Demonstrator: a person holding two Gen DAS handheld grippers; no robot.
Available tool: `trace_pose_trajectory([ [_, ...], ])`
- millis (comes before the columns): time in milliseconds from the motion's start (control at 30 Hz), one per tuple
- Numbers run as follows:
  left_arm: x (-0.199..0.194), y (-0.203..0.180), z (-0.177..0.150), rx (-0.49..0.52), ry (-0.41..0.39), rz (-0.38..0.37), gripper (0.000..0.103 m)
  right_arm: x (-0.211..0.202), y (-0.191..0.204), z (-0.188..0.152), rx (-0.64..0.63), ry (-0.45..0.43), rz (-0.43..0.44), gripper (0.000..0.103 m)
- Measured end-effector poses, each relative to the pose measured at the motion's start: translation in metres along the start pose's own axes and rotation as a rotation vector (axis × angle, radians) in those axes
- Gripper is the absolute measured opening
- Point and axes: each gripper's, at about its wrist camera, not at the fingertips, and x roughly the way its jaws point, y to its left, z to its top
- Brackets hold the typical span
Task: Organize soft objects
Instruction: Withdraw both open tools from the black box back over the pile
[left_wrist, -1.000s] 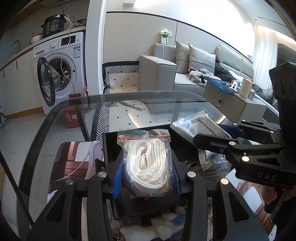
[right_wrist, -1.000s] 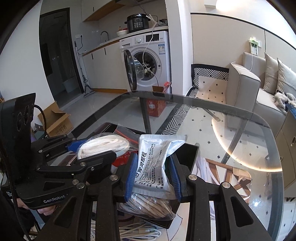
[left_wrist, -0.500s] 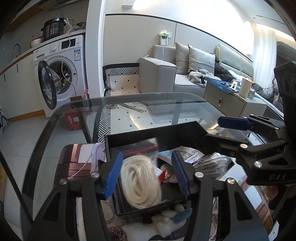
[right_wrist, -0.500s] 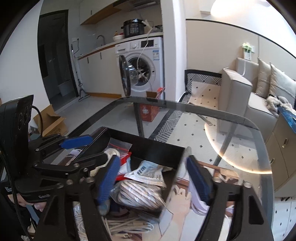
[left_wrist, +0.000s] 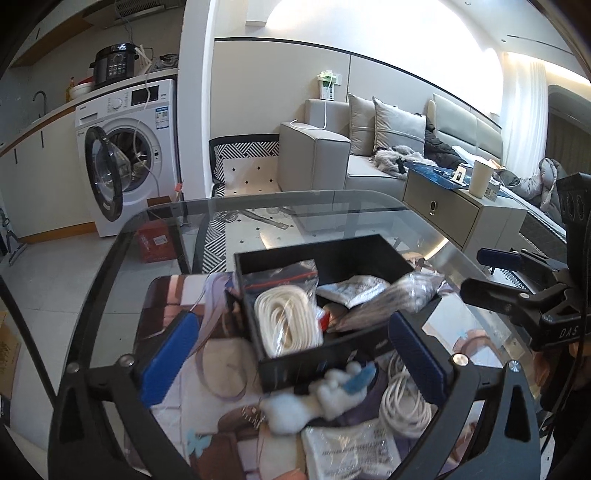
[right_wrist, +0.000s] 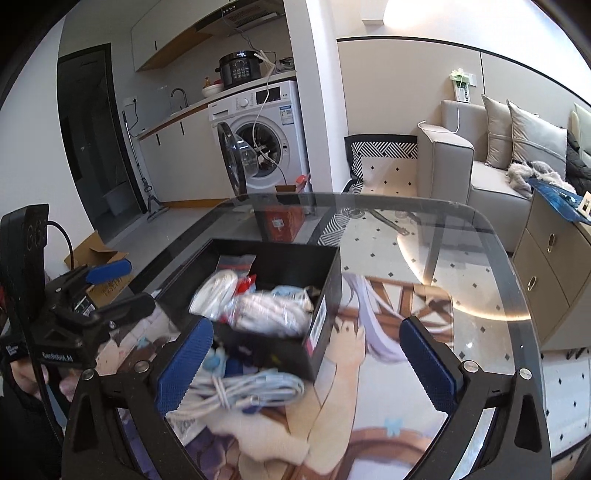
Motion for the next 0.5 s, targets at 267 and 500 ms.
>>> trace_pose_trajectory([
  [267, -0.011, 0.005, -0.020, -0.005, 0.021, 0.010, 0.103, -0.007, 0.009, -0.029, -0.024, 0.040, 0.001, 0.102],
  [500, -0.016, 0.000, -0.031, 0.013, 0.036, 0.008, 0.103, -0.005, 0.015, -0.043, -0.046, 0.095, 0.002, 0.102],
])
